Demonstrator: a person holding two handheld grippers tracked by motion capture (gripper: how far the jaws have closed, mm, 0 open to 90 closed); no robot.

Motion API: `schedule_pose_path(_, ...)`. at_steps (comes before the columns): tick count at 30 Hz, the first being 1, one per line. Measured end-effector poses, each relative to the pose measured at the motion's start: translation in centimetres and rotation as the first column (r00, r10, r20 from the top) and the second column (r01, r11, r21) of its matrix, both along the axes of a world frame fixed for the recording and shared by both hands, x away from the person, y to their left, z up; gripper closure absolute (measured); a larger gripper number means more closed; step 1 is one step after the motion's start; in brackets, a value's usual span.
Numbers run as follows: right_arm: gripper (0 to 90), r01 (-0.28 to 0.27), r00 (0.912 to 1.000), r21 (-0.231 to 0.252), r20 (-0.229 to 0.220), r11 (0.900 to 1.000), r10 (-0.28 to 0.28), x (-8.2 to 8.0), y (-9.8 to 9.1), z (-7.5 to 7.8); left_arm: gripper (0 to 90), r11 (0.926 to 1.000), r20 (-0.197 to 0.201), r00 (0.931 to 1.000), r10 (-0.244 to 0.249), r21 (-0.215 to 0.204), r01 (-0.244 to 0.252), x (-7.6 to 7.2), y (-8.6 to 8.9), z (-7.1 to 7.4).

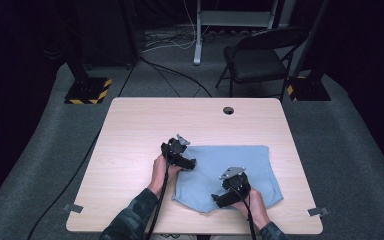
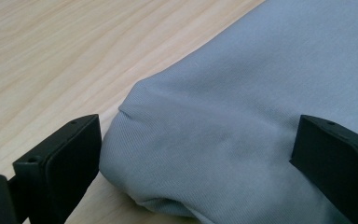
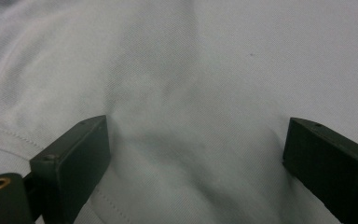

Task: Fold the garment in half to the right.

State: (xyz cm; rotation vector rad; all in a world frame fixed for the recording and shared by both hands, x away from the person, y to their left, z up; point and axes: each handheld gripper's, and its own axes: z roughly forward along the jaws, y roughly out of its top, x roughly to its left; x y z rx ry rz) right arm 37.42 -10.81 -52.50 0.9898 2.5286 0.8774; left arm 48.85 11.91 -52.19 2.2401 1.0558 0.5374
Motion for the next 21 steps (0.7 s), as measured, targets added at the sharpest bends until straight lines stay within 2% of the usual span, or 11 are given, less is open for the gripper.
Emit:
schedule_pose_path(3, 6.2, 0.011, 0.9999, 0.002, -0.001, 0.9999, -0.011, -0.1, -0.4, 0.2, 2.3, 0.9995, 0.0, 0.9995, -0.033, 0.004, 0.033, -0.1, -0.2, 0.2)
schedule_pose_path(5, 6.3, 0.008, 1.0, 0.034, 0.005, 0.9994, -0.008, 0.0, -0.2, 0.5, 2.4, 0.9995, -0.002, 0.9995, -0.031, 0.001, 0.031, -0.1, 0.0, 0.5)
schedule_pose_path(7, 6.4, -0.01, 0.9998, 0.043, 0.019, 0.999, 0.009, 0.0, 0.7, 0.9, 2.5, 0.9998, 0.008, 0.9998, -0.017, 0.005, 0.017, 0.0, 0.3, 0.8)
schedule_pose_path(9, 6.4, -0.035, 0.9991, 0.037, 0.025, 0.9987, 0.034, 0.0, 1.9, 1.0, 2.6, 0.9999, 0.009, 1.0, -0.004, 0.013, 0.003, 0.1, 0.6, 0.9)
schedule_pose_path(11, 6.4, -0.052, 0.9982, 0.009, 0.029, 0.9986, 0.052, 0.1, 2.9, 0.8, 2.6, 0.9998, -0.011, 0.9999, -0.001, 0.021, 0.001, 0.4, 0.6, 0.7)
schedule_pose_path(13, 6.2, -0.059, 0.9982, -0.013, 0.012, 0.9982, 0.059, 0.2, 3.5, 0.4, 2.5, 0.9999, -0.017, 0.9998, -0.006, 0.012, 0.007, 0.5, 0.6, 0.4)
schedule_pose_path(17, 6.6, -0.044, 0.999, 0.007, -0.009, 0.999, 0.044, 0.1, 2.9, 0.2, 2.3, 0.9999, -0.017, 0.9998, -0.014, 0.001, 0.014, 0.7, 0.1, 0.2)
schedule_pose_path(21, 6.4, -0.023, 0.9997, 0.01, -0.006, 0.9997, 0.023, -0.4, 1.9, 0.0, 2.2, 0.9996, -0.014, 0.9995, -0.027, -0.009, 0.027, 0.7, -0.6, 0.0)
